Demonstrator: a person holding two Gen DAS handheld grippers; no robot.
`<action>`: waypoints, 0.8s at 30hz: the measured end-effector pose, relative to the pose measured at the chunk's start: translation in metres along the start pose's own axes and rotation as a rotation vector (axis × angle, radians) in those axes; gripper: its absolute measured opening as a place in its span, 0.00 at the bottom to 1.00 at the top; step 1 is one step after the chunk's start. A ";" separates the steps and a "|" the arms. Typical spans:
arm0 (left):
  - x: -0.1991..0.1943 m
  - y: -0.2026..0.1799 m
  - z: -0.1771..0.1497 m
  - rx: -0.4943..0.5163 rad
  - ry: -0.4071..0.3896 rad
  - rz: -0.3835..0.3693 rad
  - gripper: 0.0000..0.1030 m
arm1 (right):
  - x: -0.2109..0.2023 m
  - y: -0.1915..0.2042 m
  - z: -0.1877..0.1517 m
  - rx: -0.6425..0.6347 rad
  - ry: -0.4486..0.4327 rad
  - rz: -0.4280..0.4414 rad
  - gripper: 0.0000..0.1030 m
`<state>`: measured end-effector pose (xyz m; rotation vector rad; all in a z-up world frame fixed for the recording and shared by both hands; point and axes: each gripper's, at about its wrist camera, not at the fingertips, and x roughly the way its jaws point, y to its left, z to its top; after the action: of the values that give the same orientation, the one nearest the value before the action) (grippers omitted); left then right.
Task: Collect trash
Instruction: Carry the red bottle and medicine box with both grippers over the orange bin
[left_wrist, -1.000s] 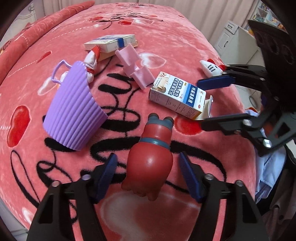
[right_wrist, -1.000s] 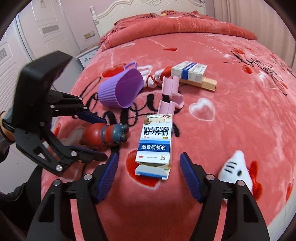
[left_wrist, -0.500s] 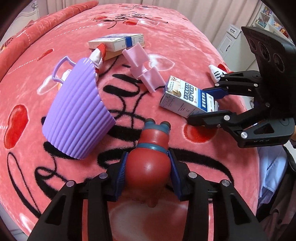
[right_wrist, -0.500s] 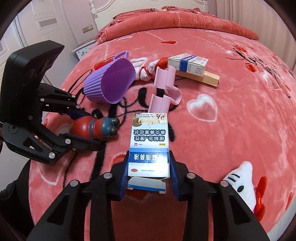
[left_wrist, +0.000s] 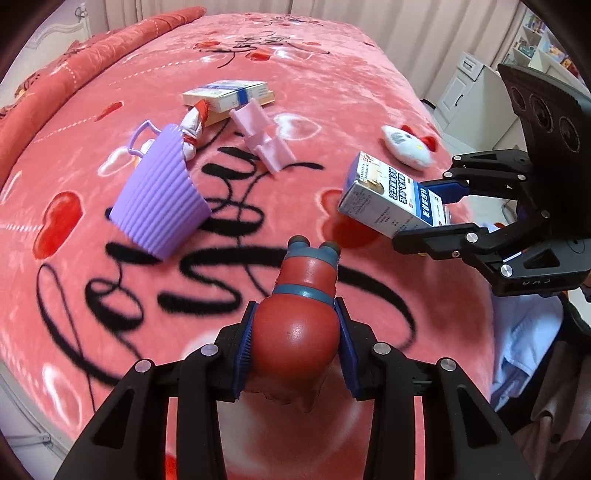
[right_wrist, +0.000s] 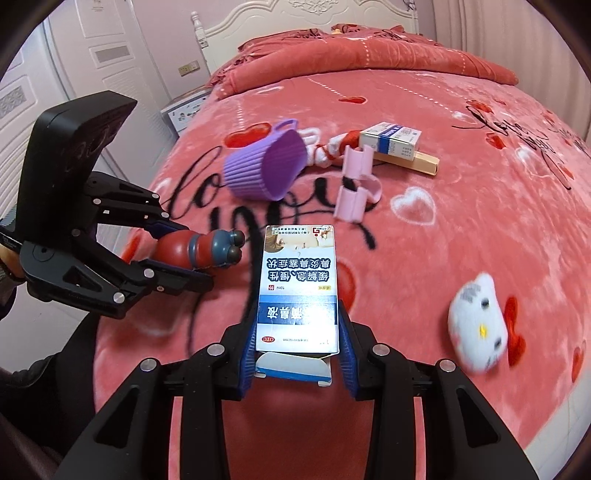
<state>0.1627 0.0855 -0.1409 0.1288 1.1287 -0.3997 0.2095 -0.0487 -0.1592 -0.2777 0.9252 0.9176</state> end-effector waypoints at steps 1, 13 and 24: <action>-0.005 -0.005 -0.003 0.000 -0.003 -0.001 0.40 | -0.006 0.004 -0.005 -0.001 -0.001 0.004 0.36; -0.049 -0.075 -0.048 0.037 -0.017 0.020 0.40 | -0.080 0.048 -0.071 0.006 -0.038 0.022 0.37; -0.064 -0.151 -0.038 0.148 -0.059 0.002 0.40 | -0.150 0.043 -0.126 0.091 -0.134 -0.036 0.37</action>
<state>0.0509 -0.0266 -0.0850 0.2467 1.0401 -0.4827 0.0640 -0.1780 -0.1098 -0.1527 0.8330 0.8477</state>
